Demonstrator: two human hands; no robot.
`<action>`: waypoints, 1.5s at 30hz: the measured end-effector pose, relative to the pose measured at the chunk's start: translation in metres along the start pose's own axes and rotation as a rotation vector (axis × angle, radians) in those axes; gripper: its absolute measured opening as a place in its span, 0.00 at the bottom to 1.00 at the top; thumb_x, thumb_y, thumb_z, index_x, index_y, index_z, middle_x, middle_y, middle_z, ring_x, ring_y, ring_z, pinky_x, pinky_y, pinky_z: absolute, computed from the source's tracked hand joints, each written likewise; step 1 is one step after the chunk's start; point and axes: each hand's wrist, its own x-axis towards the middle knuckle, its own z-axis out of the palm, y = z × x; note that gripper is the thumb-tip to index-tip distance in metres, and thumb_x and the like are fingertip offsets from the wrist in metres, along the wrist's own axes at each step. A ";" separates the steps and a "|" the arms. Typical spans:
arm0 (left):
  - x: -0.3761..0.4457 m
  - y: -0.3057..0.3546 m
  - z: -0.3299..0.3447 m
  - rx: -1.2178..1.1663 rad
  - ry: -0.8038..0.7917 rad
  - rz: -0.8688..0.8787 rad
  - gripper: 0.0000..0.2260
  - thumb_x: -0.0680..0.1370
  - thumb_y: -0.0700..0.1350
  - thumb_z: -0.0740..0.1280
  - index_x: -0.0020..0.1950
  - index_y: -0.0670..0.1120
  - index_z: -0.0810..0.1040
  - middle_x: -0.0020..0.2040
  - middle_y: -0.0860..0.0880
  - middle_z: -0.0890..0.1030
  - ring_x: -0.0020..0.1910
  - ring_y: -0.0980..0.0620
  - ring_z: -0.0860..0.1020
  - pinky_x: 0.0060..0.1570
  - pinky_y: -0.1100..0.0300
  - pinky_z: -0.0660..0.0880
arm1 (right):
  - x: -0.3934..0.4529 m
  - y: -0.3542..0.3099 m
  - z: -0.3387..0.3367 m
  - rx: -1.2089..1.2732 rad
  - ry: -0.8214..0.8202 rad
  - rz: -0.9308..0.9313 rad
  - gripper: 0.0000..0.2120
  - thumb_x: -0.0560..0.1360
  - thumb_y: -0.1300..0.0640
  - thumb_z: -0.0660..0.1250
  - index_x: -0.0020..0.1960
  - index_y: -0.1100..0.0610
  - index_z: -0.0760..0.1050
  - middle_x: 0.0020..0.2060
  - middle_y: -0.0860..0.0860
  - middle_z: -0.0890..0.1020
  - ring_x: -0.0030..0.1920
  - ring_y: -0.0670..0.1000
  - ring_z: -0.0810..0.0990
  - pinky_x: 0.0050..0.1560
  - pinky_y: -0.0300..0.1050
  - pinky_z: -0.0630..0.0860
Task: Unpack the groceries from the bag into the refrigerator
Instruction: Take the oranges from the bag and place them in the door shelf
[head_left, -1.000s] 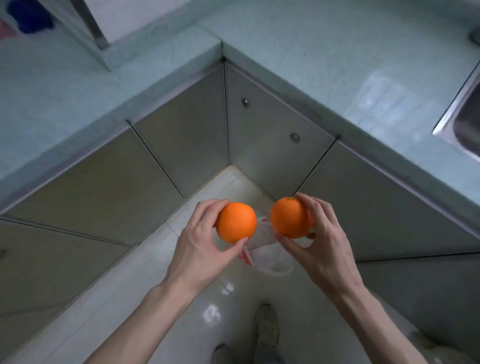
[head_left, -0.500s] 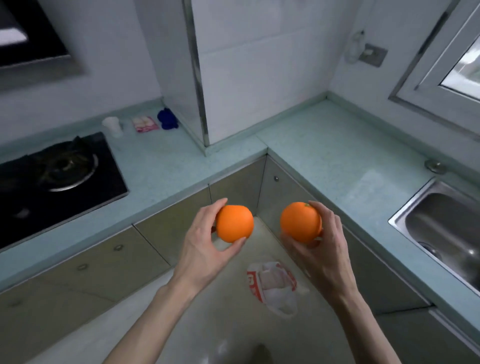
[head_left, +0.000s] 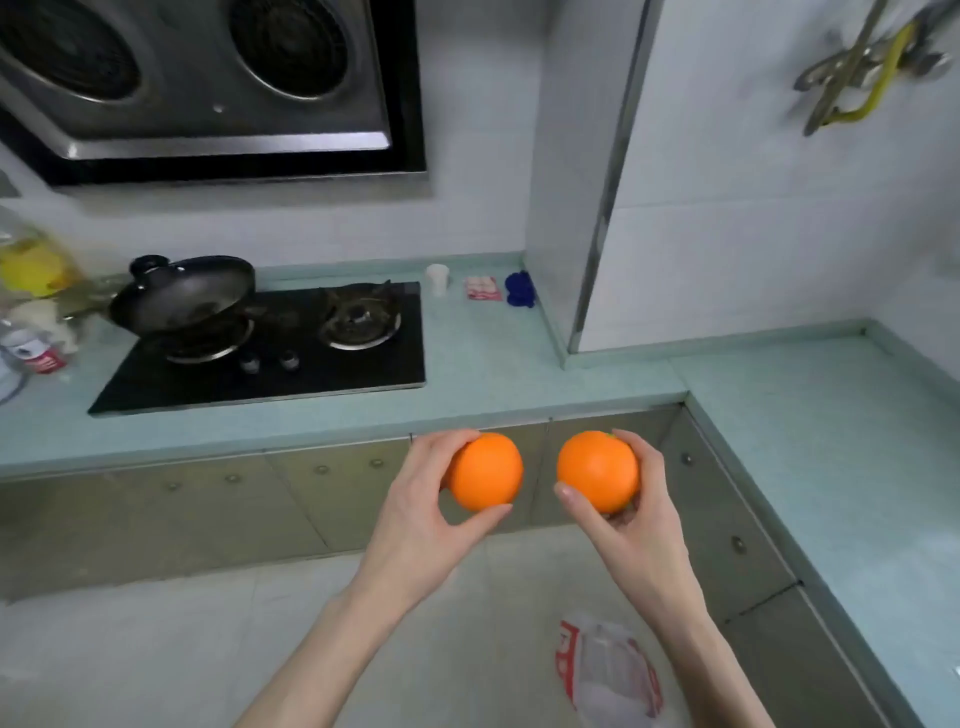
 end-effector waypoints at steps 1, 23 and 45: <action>-0.007 0.001 -0.007 0.008 0.034 -0.018 0.30 0.69 0.52 0.81 0.68 0.59 0.72 0.64 0.59 0.74 0.65 0.57 0.75 0.60 0.57 0.76 | 0.002 -0.003 0.007 0.015 -0.039 -0.014 0.34 0.70 0.47 0.79 0.70 0.37 0.65 0.62 0.42 0.78 0.55 0.44 0.82 0.52 0.41 0.81; -0.224 0.003 -0.250 0.440 0.726 -0.352 0.27 0.73 0.57 0.77 0.69 0.58 0.72 0.65 0.58 0.73 0.65 0.56 0.75 0.59 0.63 0.74 | -0.086 -0.143 0.272 0.129 -0.820 -0.370 0.34 0.71 0.41 0.76 0.71 0.33 0.63 0.63 0.37 0.74 0.56 0.44 0.80 0.55 0.43 0.77; -0.456 -0.013 -0.464 0.628 1.052 -0.468 0.27 0.70 0.49 0.80 0.65 0.56 0.74 0.63 0.57 0.74 0.64 0.57 0.75 0.60 0.69 0.71 | -0.322 -0.283 0.491 0.245 -1.152 -0.635 0.33 0.72 0.45 0.78 0.71 0.36 0.65 0.64 0.37 0.75 0.57 0.36 0.78 0.50 0.26 0.74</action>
